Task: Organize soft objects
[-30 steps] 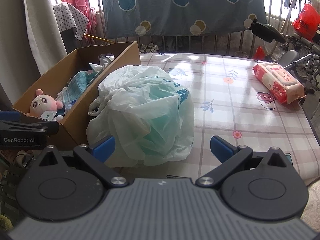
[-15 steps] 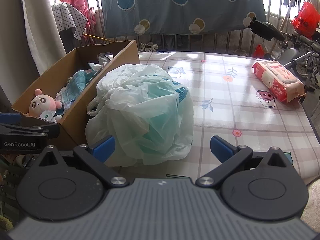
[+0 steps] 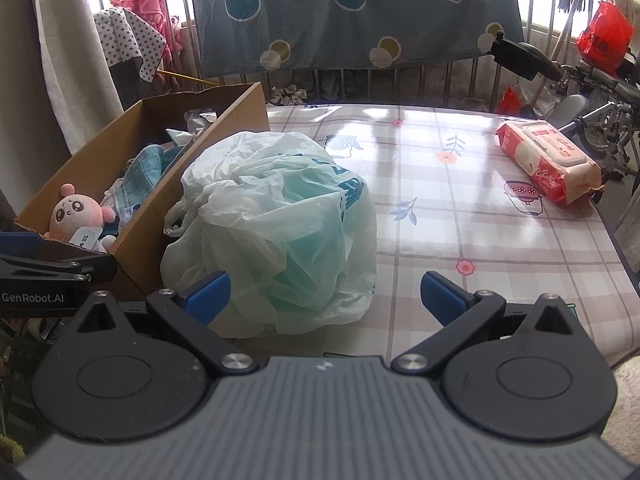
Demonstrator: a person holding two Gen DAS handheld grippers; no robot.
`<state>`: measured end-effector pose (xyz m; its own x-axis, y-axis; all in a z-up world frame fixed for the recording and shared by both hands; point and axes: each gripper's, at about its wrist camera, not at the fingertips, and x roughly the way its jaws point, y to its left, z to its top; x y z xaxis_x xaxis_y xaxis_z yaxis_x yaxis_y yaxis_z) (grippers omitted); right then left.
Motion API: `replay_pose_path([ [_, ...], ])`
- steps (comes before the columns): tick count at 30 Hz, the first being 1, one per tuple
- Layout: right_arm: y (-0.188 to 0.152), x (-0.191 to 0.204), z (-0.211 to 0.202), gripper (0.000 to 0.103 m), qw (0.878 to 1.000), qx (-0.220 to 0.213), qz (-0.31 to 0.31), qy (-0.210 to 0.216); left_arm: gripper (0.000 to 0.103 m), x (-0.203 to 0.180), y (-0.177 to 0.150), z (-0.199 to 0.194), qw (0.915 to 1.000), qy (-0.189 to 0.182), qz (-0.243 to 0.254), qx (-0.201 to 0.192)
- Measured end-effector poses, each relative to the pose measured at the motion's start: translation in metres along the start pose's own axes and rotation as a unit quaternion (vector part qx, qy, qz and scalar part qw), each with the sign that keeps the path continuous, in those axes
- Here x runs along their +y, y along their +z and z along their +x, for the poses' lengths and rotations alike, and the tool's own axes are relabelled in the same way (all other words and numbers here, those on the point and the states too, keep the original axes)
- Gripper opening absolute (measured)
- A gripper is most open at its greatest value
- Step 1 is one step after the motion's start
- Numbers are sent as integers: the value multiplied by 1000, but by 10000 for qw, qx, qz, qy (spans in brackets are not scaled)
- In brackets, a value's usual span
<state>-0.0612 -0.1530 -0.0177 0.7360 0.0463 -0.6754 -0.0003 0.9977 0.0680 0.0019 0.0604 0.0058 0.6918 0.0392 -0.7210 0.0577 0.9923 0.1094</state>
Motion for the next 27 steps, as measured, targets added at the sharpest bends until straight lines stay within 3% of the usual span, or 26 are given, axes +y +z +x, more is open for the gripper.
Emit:
replay_pose_path([
  [27,0,2,1,102,10000,10,-1,14,103,3,0,0,10000,65,-42,3],
])
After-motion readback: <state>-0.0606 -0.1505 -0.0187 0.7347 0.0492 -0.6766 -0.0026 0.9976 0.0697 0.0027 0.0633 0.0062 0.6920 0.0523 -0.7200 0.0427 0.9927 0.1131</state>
